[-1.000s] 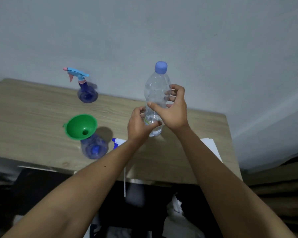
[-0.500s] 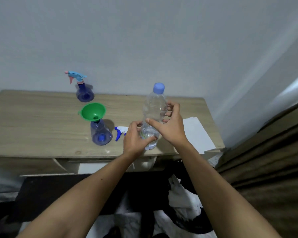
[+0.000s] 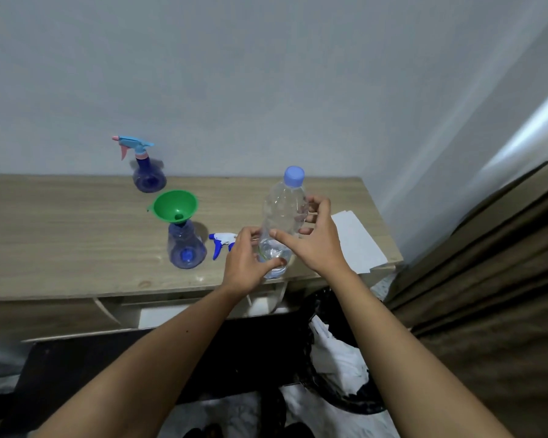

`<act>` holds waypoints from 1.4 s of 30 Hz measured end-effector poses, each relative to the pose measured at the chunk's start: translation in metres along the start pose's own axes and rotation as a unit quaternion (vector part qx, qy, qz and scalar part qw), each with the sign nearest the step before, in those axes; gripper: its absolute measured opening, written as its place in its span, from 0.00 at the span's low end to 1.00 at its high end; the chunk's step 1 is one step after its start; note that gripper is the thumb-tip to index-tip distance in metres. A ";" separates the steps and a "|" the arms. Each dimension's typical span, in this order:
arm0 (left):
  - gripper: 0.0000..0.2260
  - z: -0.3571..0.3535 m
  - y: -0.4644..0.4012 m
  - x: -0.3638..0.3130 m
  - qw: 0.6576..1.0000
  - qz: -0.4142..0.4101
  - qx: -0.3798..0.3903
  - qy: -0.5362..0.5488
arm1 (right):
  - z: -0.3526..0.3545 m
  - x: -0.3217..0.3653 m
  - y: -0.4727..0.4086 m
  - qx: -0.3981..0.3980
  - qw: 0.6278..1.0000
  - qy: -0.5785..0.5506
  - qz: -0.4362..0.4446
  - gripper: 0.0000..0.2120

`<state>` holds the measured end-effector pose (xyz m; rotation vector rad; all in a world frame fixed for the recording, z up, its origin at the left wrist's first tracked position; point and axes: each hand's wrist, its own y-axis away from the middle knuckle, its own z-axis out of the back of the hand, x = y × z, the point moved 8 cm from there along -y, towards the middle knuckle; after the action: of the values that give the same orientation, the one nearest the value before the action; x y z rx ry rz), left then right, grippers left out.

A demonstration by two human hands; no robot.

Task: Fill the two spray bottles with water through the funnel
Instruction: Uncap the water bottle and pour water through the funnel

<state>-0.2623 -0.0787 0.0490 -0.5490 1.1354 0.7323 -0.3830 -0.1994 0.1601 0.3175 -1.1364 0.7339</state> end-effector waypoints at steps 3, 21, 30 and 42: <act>0.37 0.001 -0.002 0.003 1.000 -0.007 0.007 0.001 | 0.001 0.001 0.002 0.006 1.000 0.004 0.005 0.42; 0.37 -0.001 -0.005 0.006 0.999 -0.011 0.032 0.014 | 0.028 0.079 -0.028 -0.082 0.993 -0.055 0.071 0.17; 0.34 -0.002 -0.008 0.010 0.999 -0.012 0.041 0.032 | 0.027 0.089 -0.029 -0.033 0.991 0.014 0.129 0.10; 0.35 -0.002 -0.015 0.016 0.998 -0.012 0.047 0.031 | 0.024 0.086 -0.039 -0.025 0.996 -0.012 0.090 0.11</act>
<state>-0.2488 -0.0861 0.0338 -0.5079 1.2131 0.6424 -0.3545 -0.2104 0.2523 0.1840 -1.2142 0.8606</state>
